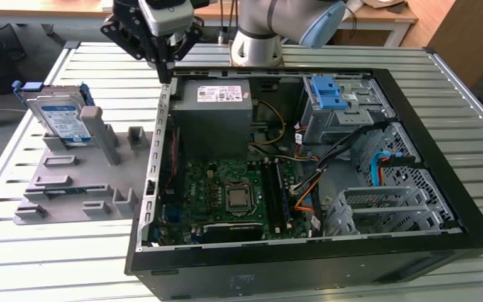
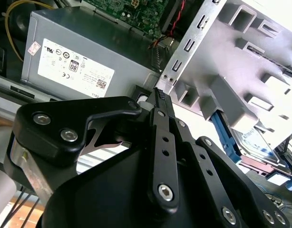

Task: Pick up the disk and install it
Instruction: 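Reach for the disk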

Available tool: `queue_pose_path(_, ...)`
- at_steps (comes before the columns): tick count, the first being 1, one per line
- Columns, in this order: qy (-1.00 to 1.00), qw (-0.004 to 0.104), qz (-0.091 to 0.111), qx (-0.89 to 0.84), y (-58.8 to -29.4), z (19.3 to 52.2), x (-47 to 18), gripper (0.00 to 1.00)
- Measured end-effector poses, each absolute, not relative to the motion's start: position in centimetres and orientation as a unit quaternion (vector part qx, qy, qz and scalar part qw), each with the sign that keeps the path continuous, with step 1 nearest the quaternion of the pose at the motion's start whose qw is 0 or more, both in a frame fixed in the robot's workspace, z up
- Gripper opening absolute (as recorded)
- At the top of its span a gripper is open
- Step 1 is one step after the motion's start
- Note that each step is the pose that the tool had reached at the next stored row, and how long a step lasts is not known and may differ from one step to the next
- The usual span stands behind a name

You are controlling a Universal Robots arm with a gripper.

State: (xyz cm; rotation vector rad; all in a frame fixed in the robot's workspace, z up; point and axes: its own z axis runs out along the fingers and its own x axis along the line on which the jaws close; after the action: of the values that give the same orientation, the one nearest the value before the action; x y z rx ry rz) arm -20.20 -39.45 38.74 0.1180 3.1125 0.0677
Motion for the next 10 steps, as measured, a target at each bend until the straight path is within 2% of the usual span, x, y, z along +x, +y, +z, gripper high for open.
queue_pose_path(10, 0.999, 0.013, 0.022, 0.038, -39.45, 38.7, -20.89, 0.11)
